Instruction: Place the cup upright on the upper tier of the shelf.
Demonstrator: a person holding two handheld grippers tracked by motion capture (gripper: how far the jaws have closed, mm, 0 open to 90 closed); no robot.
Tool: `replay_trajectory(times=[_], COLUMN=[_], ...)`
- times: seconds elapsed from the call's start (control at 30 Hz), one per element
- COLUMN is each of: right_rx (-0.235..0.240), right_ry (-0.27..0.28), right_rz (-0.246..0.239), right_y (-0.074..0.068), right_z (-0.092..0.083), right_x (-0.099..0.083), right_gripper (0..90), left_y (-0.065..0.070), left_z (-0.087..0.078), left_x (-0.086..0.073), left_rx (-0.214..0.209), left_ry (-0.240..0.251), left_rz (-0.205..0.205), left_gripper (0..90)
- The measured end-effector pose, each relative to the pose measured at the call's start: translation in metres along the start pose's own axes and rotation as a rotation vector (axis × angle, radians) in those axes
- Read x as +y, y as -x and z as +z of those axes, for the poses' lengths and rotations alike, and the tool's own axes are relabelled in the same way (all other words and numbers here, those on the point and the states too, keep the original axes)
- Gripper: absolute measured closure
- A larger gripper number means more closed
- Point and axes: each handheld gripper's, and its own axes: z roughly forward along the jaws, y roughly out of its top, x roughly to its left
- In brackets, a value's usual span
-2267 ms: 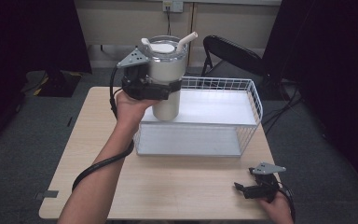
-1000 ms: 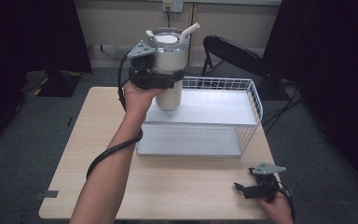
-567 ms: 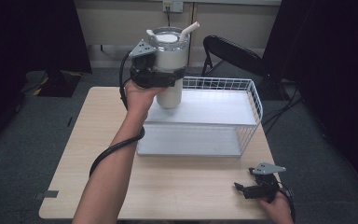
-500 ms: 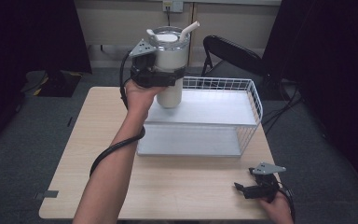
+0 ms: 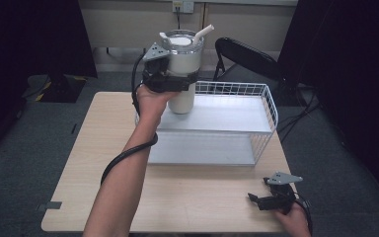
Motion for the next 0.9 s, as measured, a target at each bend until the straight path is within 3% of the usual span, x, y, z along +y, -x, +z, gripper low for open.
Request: replay_trajectory(times=[0.9], right_rx=[0.003], right_ry=[-0.001], right_rz=[-0.002], right_y=[0.0], right_z=[0.0], right_x=[0.0], right_gripper=[10.0], left_y=[0.0], left_z=[0.012], left_x=[-0.01], left_rx=[0.01], left_ry=[-0.015], left_rz=[0.001], left_gripper=[8.0])
